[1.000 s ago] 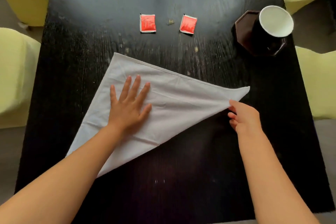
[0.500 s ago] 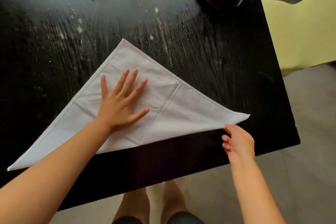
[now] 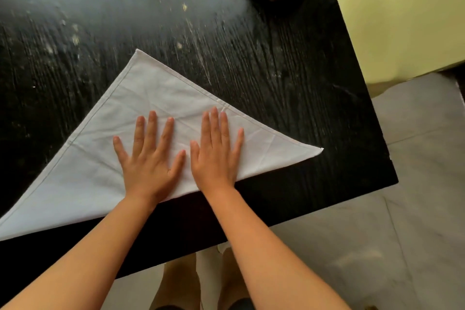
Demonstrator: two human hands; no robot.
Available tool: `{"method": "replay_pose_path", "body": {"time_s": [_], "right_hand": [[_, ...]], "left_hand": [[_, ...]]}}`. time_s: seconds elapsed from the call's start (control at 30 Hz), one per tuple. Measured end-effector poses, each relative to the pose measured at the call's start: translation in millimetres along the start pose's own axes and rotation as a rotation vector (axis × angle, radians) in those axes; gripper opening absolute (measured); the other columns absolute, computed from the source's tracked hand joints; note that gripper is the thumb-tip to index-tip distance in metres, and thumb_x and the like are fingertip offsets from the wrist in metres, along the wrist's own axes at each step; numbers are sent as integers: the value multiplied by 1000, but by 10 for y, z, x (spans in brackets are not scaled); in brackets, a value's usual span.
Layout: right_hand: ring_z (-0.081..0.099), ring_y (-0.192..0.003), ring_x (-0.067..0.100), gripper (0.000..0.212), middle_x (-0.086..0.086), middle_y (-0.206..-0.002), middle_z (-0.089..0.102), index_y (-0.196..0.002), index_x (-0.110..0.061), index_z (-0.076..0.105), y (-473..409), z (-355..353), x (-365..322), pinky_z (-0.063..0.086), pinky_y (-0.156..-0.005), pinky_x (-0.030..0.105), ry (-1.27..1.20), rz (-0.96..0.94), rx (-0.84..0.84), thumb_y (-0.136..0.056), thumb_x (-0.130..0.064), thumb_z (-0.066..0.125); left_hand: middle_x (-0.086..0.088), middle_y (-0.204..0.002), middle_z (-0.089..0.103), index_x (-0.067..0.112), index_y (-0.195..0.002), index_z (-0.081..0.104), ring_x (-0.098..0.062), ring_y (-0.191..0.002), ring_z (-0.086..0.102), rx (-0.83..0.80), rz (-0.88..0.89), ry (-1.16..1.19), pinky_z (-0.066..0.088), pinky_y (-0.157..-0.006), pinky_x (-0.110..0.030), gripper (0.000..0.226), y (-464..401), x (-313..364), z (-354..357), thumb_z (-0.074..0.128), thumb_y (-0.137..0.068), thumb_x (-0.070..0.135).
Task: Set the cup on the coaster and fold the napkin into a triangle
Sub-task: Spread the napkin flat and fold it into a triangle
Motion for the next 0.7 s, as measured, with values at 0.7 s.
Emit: {"method": "replay_pose_path", "body": {"time_s": [0.7], "right_hand": [[6,-146,24,63,10,-158,9,-148,-14,3,271,-441,1801,7,-114,51,198,143,100,-94,-43,16]], "left_hand": [[-4,-157,6,22,-148,6,-16,-144,4,138,67,83,-6,-108,-61,62,18,1390,-36,22,-91,43]]}}
Point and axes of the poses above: each hand's wrist, its own y-axis away from the middle knuckle, its own z-axis out of the palm, x = y × z, the point moved 10 cm from there along -y, towards the middle knuckle
